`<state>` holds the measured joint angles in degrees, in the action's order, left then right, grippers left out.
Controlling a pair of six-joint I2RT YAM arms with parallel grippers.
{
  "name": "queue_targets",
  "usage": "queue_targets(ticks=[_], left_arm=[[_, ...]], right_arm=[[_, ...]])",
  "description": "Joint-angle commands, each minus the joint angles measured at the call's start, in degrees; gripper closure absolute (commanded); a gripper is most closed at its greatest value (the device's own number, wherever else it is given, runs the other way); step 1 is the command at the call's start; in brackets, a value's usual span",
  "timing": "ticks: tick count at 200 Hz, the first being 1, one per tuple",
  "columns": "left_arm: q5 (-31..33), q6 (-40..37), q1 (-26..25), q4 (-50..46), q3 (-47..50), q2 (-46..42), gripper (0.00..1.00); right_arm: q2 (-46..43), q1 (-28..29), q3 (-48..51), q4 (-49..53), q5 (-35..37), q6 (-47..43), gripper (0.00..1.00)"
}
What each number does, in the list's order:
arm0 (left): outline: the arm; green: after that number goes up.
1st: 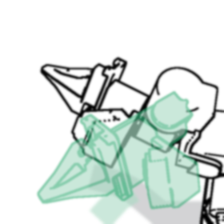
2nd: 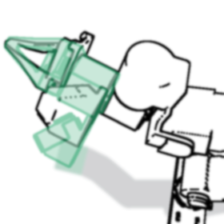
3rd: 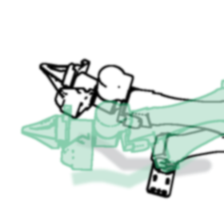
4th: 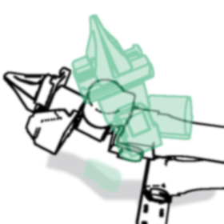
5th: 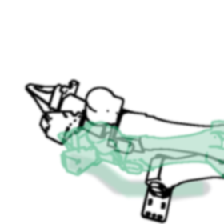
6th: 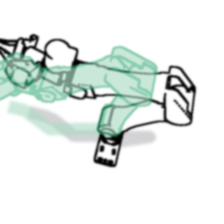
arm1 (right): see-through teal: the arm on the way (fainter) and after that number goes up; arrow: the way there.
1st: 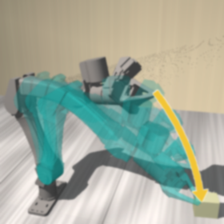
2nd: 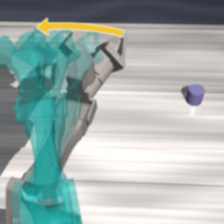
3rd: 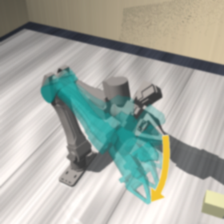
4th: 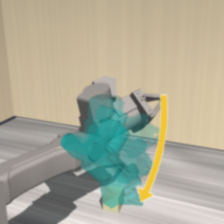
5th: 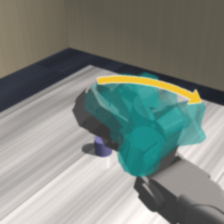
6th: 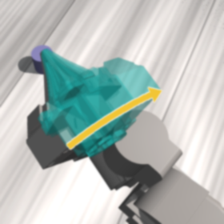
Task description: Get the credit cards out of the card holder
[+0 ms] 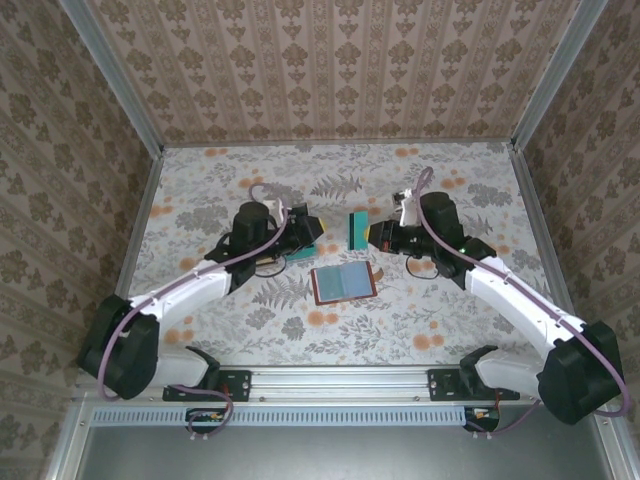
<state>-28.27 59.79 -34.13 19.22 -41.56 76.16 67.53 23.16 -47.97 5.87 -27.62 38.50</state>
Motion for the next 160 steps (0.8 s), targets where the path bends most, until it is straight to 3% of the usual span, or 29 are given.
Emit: queue_targets(ticks=[1,24,116,160], left_arm=[[-5.27,4.97,-0.06,10.89,-2.51,2.41,0.59],[-7.58,7.33,-0.14,15.86,-3.96,4.62,0.63],[-12.24,8.04,-1.64,18.77,-6.80,7.25,0.71],[-13.56,11.74,-1.73,28.77,-4.39,7.55,0.83]], right_arm=[[-0.47,-1.06,-1.19,-5.43,-5.29,2.63,1.00],[-0.38,-1.27,-0.87,-9.05,-7.55,4.05,1.00],[2.32,-2.59,0.46,-17.85,-12.82,9.30,1.00],[2.61,-3.08,1.41,-19.74,-13.99,10.37,1.00]])
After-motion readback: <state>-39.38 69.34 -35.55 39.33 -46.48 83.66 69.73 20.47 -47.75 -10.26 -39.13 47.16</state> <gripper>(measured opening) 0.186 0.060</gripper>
